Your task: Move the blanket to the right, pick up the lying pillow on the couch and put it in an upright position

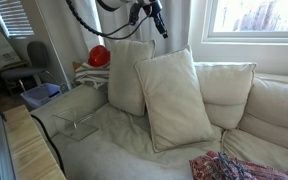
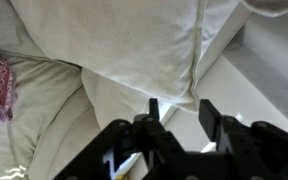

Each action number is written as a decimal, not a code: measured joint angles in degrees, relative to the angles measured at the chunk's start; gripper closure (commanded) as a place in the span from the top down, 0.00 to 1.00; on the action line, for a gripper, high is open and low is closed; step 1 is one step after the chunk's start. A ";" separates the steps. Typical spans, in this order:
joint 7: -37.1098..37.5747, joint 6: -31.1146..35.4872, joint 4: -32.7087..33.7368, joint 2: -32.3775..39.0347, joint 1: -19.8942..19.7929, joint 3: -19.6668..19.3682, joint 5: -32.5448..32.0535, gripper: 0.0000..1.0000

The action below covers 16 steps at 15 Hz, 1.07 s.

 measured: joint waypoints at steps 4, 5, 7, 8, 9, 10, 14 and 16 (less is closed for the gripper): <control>-11.50 -7.33 4.42 2.75 -4.67 8.96 5.74 1.00; -12.71 -9.05 6.35 4.31 -4.58 8.97 5.77 1.00; -12.99 -10.69 10.51 8.36 -3.25 7.23 4.69 1.00; -12.80 -10.78 12.57 10.74 -2.14 5.90 4.05 1.00; -12.51 -10.79 14.55 13.16 -1.00 4.63 3.60 1.00; -12.23 -10.78 16.82 15.90 0.08 3.54 3.52 1.00; -10.19 -10.78 24.87 24.65 1.62 1.87 4.12 0.74; -9.39 -10.78 27.89 27.49 1.46 1.18 4.70 0.70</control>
